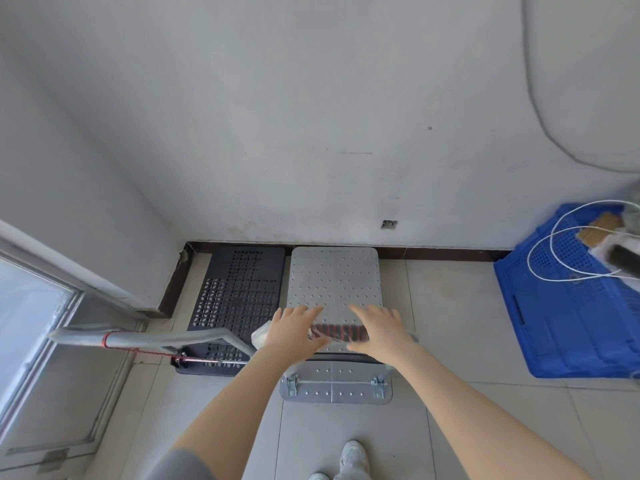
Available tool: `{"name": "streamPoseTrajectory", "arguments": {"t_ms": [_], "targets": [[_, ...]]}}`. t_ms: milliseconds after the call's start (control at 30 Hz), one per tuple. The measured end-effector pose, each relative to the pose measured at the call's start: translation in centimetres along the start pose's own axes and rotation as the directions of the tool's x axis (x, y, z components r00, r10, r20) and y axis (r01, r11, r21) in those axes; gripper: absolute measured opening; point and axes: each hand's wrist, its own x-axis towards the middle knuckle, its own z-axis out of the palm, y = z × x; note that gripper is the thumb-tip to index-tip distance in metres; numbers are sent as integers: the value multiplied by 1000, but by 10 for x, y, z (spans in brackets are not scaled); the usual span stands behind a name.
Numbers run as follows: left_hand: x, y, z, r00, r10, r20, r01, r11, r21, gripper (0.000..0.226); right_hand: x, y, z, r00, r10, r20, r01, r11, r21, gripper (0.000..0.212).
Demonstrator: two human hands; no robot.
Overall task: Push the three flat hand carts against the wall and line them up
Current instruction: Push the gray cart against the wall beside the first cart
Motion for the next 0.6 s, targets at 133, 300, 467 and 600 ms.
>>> {"name": "streamPoseTrajectory", "arguments": {"t_ms": [133,300,467,600], "targets": [[-6,20,-24,994,83,-69,-83,997,-6,69,-21,-3,-28,992,-3,-126,5,1000,16,80],[-19,51,-53,968,225,-113,-218,973,68,69,-65,-2,-50,961,91,-260,-80,995,53,79],[-39,82,-73,919,385,-82,-369,916,159,70,-134,-3,-59,884,252,-395,-203,966,163,75],[-70,111,-80,837,544,-49,-521,822,229,69,-203,-16,-45,794,391,-467,-299,918,259,72]]}}
